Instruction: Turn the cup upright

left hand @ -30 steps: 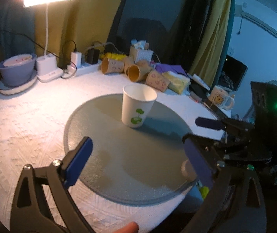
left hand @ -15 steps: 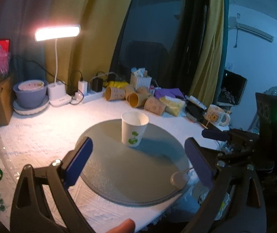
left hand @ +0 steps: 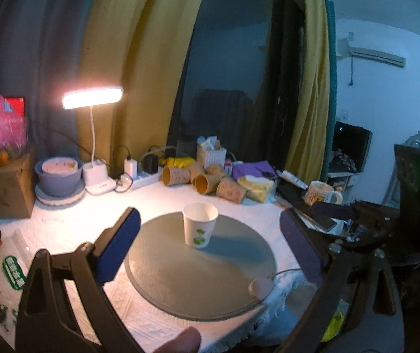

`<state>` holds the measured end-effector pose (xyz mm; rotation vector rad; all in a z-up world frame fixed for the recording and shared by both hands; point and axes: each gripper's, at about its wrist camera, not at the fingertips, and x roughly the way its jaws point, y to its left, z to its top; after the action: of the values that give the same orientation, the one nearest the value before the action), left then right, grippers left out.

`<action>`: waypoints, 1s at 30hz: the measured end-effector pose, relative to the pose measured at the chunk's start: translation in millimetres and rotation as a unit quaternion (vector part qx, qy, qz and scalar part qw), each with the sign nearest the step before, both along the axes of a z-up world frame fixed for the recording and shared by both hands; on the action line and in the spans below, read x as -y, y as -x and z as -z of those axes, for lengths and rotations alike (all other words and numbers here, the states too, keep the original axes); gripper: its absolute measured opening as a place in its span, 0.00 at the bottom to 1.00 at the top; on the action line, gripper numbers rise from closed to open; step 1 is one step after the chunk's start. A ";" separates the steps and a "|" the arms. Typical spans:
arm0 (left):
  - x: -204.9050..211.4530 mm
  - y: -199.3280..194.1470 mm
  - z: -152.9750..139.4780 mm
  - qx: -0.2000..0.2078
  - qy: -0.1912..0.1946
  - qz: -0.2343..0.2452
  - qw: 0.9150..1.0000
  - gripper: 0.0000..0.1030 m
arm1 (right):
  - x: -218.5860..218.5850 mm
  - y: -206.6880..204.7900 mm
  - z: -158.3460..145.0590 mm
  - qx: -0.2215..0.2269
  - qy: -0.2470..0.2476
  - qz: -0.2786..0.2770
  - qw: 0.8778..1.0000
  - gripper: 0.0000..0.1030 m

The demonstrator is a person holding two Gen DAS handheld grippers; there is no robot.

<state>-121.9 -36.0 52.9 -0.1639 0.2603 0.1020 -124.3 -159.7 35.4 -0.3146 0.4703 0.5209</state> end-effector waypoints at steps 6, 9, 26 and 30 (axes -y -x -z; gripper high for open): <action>7.4 14.2 -14.3 0.021 -0.016 -0.013 1.000 0.94 | -0.3 10.7 -10.7 0.008 -0.004 0.004 1.000 0.72; 7.3 18.6 -15.7 0.023 -0.018 -0.031 0.999 0.94 | 1.5 14.6 -15.1 0.010 -0.009 0.012 1.000 0.73; 16.8 31.7 -11.7 0.024 -0.024 -0.011 0.999 0.94 | 1.5 27.6 -9.4 0.005 -0.010 0.022 1.000 0.75; 15.2 29.3 -10.3 0.019 -0.020 -0.012 1.000 0.94 | 1.1 27.5 -8.0 0.003 -0.010 0.022 1.000 0.75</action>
<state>-151.3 -51.1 63.2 -0.1300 0.2177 0.1271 -151.8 -160.9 43.3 -0.2868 0.4645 0.4801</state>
